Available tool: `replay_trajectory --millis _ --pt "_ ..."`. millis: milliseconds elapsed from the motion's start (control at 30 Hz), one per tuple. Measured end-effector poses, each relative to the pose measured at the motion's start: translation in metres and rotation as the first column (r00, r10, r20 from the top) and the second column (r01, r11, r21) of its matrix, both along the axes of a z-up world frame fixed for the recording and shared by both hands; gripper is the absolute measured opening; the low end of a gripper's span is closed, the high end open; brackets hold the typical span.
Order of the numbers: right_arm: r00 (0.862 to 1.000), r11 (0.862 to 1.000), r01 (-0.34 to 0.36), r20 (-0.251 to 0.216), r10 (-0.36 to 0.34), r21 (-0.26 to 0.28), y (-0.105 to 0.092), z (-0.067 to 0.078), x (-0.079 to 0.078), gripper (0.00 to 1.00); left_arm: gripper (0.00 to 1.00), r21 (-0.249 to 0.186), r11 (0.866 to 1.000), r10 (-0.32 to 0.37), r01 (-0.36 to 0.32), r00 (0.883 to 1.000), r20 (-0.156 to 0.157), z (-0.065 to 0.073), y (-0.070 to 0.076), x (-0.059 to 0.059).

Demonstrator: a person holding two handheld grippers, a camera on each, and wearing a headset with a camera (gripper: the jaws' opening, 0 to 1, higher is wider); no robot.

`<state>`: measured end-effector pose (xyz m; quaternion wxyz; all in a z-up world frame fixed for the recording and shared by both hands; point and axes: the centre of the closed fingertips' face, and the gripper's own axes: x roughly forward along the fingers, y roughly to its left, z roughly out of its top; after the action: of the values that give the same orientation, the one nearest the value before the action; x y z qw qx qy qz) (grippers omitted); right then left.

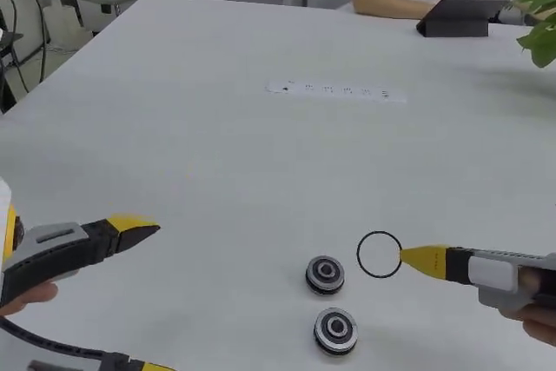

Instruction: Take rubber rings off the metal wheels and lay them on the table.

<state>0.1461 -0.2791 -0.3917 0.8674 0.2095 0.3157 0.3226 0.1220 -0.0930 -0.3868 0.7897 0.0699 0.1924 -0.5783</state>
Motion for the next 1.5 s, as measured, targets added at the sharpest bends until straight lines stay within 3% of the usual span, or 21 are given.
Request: replay_trajectory --millis 267,400,667,800,933,1100,1200,1267,1400,1500 --pt "0.998 0.999 0.022 0.051 -0.023 0.023 0.002 0.021 0.007 0.0 0.99 -0.029 1.0 -0.005 0.004 1.0 -0.029 -0.001 -0.003 -0.004" --pt "0.996 0.999 0.014 0.083 -0.017 0.035 0.01 0.034 0.012 0.0 0.99 -0.012 1.0 -0.014 0.014 1.0 -0.02 -0.003 -0.003 -0.006" --pt "0.992 0.998 -0.052 0.12 0.048 0.029 0.035 0.051 0.015 0.0 0.99 -0.031 1.0 0.0 -0.001 1.0 -0.012 0.001 -0.002 -0.005" --pt "0.987 0.995 -0.095 0.132 0.095 0.0 0.049 0.053 0.015 0.0 0.98 -0.02 1.0 -0.009 0.009 1.0 -0.008 0.0 -0.003 -0.007" --pt "0.98 0.987 -0.151 0.125 0.157 -0.058 0.063 0.047 0.015 0.0 0.98 -0.01 1.0 -0.018 0.018 1.0 -0.007 -0.001 -0.003 -0.008" --pt "0.967 0.961 -0.216 0.1 0.236 -0.175 0.076 0.03 0.013 0.0 0.97 -0.005 1.0 -0.029 0.029 1.0 -0.01 -0.002 -0.004 -0.01" --pt "0.952 0.928 -0.27 0.071 0.297 -0.256 0.084 0.015 0.011 0.0 0.97 -0.008 1.0 -0.028 0.028 1.0 -0.011 -0.002 -0.004 -0.01" --pt "0.942 0.911 -0.305 0.053 0.331 -0.276 0.092 0.008 0.009 0.0 0.96 -0.012 1.0 -0.027 0.027 1.0 -0.014 -0.002 -0.005 -0.01" --pt "0.929 0.891 -0.348 0.018 0.369 -0.292 0.104 -0.006 0.006 0.0 0.96 -0.014 1.0 -0.022 0.022 1.0 -0.012 -0.001 -0.004 -0.01" --pt "0.915 0.864 -0.389 -0.024 0.403 -0.319 0.112 -0.021 0.001 0.0 0.95 -0.024 1.0 -0.016 0.016 1.0 -0.014 0.0 -0.004 -0.009"
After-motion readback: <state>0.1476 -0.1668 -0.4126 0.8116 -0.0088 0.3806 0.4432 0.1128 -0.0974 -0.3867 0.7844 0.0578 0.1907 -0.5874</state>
